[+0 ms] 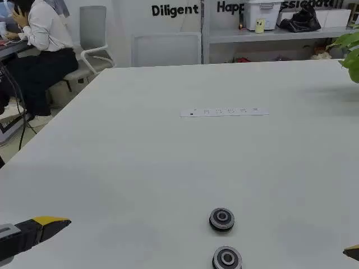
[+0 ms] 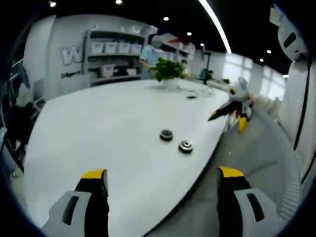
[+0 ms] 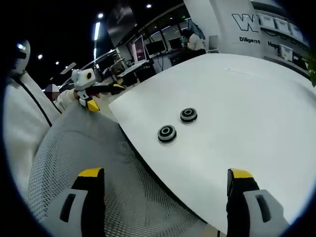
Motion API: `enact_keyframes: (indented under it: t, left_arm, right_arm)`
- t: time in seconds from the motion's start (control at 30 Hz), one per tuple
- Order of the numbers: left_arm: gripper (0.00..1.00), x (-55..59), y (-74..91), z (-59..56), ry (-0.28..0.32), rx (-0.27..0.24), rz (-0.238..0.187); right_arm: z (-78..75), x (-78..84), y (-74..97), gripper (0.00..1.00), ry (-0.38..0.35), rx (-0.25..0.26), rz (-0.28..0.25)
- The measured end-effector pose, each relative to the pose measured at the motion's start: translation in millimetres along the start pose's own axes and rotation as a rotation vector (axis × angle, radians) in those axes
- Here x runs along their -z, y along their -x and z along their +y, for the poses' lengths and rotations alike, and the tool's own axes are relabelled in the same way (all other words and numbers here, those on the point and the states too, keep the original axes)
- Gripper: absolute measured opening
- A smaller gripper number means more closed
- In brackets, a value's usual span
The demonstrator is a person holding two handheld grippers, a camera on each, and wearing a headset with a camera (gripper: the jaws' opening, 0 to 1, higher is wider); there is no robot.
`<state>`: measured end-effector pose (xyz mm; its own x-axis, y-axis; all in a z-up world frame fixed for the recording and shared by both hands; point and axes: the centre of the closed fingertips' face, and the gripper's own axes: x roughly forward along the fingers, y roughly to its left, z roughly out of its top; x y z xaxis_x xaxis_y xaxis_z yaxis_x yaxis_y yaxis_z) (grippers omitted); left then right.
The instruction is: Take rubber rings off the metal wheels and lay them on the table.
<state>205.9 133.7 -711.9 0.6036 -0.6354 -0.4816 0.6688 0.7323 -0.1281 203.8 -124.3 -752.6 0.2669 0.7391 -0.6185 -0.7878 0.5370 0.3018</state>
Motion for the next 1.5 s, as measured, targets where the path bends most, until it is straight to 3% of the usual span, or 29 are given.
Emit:
enact_keyframes:
  t: [0.43,0.5,0.8,1.0,1.5]
  left_arm:
    - [0.93,2.9,0.4,3.5,-0.007,0.011,0.004]
    - [0.91,-3.4,1.5,-1.2,0.0,0.029,-0.022]
    - [0.92,2.6,5.6,8.1,-0.004,0.001,-0.019]
    - [0.92,2.6,6.4,8.0,-0.007,-0.002,-0.02]
    - [0.92,-5.1,6.3,8.0,-0.021,-0.003,-0.033]
  right_arm:
    - [-1.3,0.2,3.6,1.0,-0.006,0.013,-0.011]
    - [-1.4,0.1,3.6,1.0,-0.007,0.014,-0.013]
    - [-2.0,0.1,5.4,0.99,-0.006,0.021,-0.019]
    - [-1.6,-2.0,7.0,0.99,-0.001,0.026,-0.027]
    - [-5.2,-11.9,11.4,0.98,0.011,0.041,-0.049]
